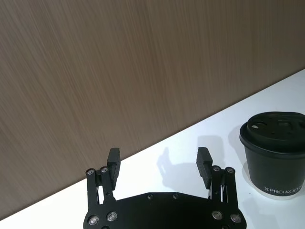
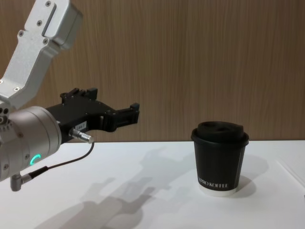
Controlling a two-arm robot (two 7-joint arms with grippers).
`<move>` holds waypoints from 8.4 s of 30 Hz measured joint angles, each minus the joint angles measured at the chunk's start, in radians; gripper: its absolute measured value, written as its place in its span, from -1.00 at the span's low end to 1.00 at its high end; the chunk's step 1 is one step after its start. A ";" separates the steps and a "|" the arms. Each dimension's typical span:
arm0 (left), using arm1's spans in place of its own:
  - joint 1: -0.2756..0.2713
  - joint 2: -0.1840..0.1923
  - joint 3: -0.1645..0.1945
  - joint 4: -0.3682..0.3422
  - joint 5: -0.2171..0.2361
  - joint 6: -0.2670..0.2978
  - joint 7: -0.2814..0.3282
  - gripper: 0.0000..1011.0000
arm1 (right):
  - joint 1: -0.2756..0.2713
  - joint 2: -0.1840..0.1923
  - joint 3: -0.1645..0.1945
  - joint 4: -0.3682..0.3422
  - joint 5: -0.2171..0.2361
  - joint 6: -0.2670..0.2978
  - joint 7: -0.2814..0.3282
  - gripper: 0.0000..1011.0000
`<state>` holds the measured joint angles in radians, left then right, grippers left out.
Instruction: Pick up the straw with one hand, pass it to the other hand, and insert it into the cup.
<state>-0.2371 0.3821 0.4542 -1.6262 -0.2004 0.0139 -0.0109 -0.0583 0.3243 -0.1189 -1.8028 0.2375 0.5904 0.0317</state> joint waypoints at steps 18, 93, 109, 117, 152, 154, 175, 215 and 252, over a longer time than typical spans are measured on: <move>0.000 0.000 0.000 0.000 0.000 0.000 0.000 0.98 | 0.011 -0.018 0.009 0.016 -0.009 0.008 0.004 0.98; 0.000 0.000 0.000 0.000 0.000 0.000 0.000 0.98 | 0.008 -0.030 0.024 0.015 -0.025 -0.003 0.018 -0.99; 0.000 0.000 0.000 0.000 0.000 0.000 0.000 0.98 | -0.018 -0.009 0.053 -0.015 -0.044 -0.186 0.057 -0.99; 0.000 0.000 0.000 0.000 0.000 0.000 0.000 0.98 | -0.045 0.022 0.086 -0.052 -0.046 -0.301 0.104 -0.99; 0.000 0.000 0.000 0.000 0.000 0.000 0.000 0.98 | -0.077 0.141 0.172 -0.123 0.061 -0.591 0.325 -0.99; 0.000 0.000 0.000 0.000 0.000 0.000 0.000 0.98 | -0.071 0.144 0.169 -0.119 0.064 -0.597 0.331 -0.99; 0.000 0.000 0.000 0.000 0.000 0.000 0.000 0.98 | -0.033 0.176 0.162 -0.107 0.111 -0.654 0.381 -0.99; 0.000 0.000 0.000 0.000 0.000 0.000 0.000 0.98 | 0.104 0.254 0.054 -0.030 0.225 -0.708 0.584 -0.99; 0.009 0.023 -0.050 -0.059 -0.163 0.016 -0.171 0.98 | 0.144 0.257 0.016 -0.007 0.233 -0.707 0.601 -0.99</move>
<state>-0.2279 0.4053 0.4037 -1.6851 -0.3634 0.0303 -0.1820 0.0852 0.5814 -0.1027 -1.8099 0.4707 -0.1164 0.6327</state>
